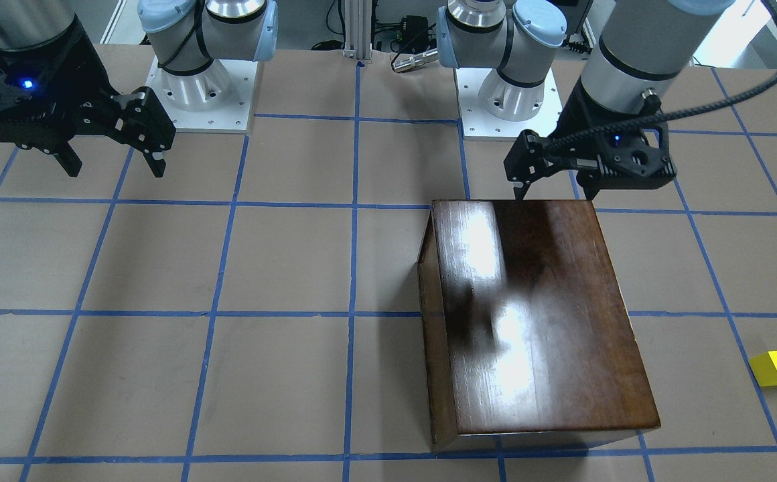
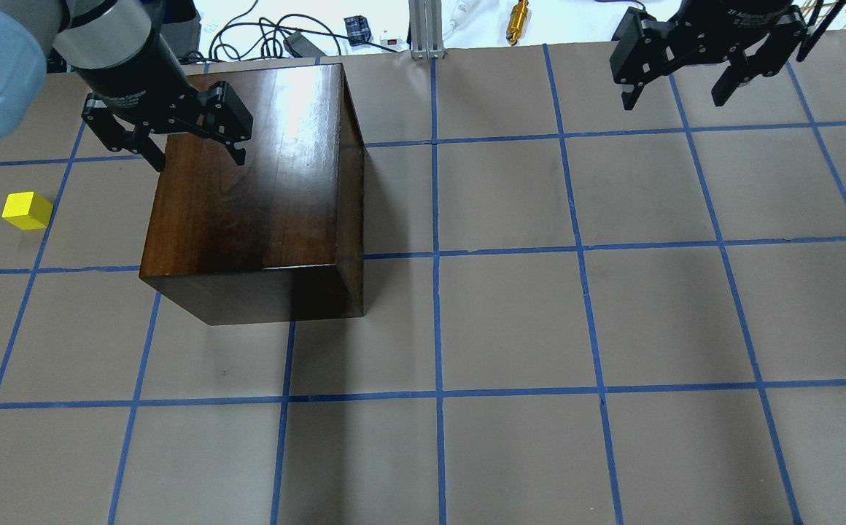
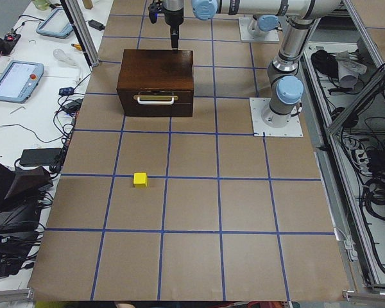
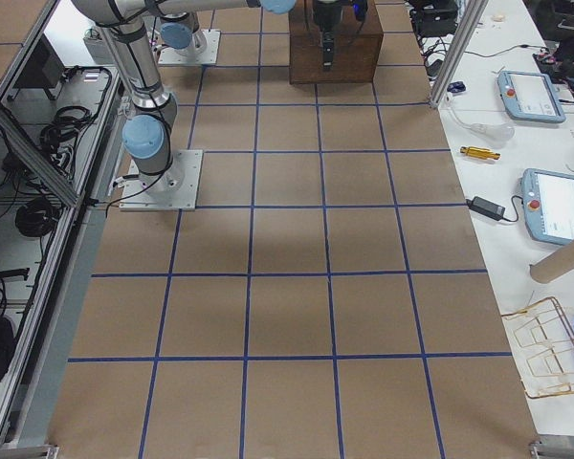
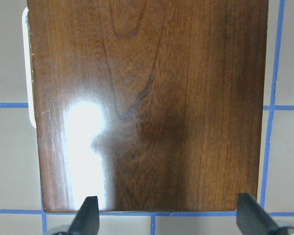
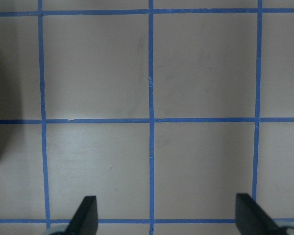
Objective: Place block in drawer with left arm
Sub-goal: 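Move the left gripper off the cabinet top toward the drawer handle, then grasp the white drawer handle with the left gripper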
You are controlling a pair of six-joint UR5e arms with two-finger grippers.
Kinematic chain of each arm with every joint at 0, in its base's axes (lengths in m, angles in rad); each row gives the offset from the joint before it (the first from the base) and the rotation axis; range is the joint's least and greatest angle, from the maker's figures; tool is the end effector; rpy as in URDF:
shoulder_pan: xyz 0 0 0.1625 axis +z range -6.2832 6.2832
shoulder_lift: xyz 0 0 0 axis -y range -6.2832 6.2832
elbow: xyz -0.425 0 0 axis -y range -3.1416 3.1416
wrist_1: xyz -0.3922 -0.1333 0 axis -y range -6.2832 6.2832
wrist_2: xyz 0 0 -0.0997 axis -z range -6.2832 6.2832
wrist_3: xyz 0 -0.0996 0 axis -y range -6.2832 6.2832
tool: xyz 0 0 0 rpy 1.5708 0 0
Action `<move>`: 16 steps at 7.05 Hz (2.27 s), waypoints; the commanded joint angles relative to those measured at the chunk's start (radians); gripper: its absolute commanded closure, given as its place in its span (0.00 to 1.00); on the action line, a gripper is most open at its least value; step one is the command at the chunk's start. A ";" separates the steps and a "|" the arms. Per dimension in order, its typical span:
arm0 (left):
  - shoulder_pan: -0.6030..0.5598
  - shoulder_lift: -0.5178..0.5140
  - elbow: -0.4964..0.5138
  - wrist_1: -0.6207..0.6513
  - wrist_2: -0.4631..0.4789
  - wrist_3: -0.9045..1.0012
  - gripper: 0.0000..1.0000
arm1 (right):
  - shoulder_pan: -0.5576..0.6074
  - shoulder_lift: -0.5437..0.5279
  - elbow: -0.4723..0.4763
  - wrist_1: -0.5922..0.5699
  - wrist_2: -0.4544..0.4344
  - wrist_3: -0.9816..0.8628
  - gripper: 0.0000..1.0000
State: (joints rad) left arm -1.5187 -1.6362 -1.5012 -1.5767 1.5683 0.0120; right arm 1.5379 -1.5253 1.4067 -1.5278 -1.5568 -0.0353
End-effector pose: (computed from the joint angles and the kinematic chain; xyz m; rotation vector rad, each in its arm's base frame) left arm -0.1063 -0.5258 0.4885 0.0629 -3.1384 -0.0026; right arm 0.1177 -0.5199 0.5417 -0.0046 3.1279 -0.1190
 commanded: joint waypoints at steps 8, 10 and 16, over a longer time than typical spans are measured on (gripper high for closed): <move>0.394 -0.195 0.024 0.089 -0.013 0.494 0.00 | 0.001 0.000 0.000 0.000 0.000 0.000 0.00; 0.414 -0.232 0.033 0.089 -0.072 0.500 0.00 | 0.001 0.000 0.000 0.000 0.000 0.000 0.00; 0.417 -0.359 0.018 0.101 -0.274 0.490 0.00 | -0.001 -0.001 0.000 0.000 0.001 0.000 0.00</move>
State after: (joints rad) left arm -1.1014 -1.9805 -1.4837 -1.4759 1.3065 0.5020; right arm 1.5384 -1.5253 1.4067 -1.5278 -1.5555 -0.0353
